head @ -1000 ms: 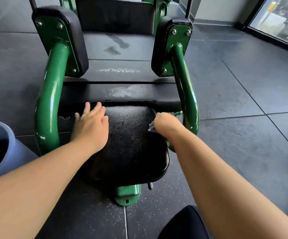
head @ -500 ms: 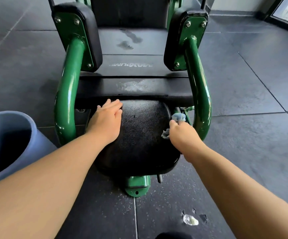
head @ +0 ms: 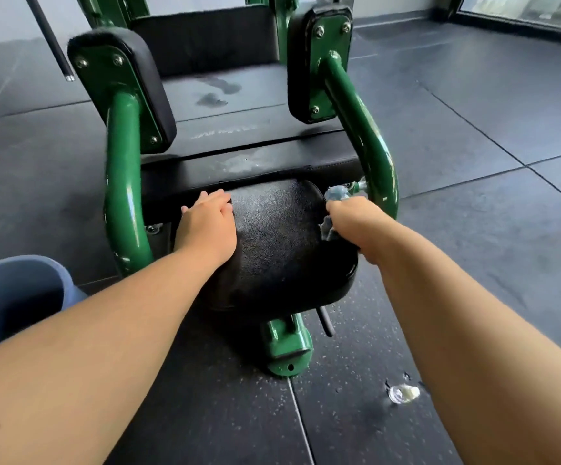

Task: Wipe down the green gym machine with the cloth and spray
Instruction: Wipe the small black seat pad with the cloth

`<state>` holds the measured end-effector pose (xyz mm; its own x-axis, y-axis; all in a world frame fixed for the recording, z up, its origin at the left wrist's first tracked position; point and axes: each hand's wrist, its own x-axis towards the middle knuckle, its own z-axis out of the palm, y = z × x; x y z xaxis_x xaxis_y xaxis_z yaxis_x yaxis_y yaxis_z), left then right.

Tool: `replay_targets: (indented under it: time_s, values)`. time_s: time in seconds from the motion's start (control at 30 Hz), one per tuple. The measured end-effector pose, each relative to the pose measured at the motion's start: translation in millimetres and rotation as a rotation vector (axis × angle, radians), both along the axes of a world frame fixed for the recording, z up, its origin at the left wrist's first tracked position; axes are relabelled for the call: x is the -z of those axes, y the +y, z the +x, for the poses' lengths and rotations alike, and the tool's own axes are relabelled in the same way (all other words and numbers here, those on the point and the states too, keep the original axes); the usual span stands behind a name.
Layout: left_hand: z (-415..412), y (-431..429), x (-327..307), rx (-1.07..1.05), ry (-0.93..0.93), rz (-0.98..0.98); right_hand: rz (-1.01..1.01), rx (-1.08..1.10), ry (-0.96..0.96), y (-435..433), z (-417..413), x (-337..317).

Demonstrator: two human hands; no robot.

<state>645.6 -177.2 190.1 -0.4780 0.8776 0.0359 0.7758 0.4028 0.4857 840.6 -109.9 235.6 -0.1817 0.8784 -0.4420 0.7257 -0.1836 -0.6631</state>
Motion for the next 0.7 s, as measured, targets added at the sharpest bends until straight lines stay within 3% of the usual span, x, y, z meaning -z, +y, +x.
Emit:
replay_targets:
  time_s: [0.1, 0.23, 0.33, 0.5, 0.7]
  values:
    - [1.7, -4.1, -7.8, 0.016, -0.004, -0.033, 0.058, 0.015, -0.024, -35.9, 26.6, 5.4]
    - [16.4, -17.0, -16.6, 0.198, 0.004, -0.109, 0.093, 0.292, 0.291, -49.4, 39.9, 33.5]
    - [28.8, -32.1, -14.5, 0.358, 0.022, -0.098, 0.046, 0.332, 0.440, -30.8, 22.9, 35.1]
    - [28.7, -33.3, -10.4, 0.334, 0.057, -0.039, -0.162, 0.351, 0.760, -3.7, 4.8, 21.8]
    - [28.3, -30.2, -9.3, 0.313, 0.034, -0.014, -0.283, 0.325, 0.913, -28.0, 33.9, 37.9]
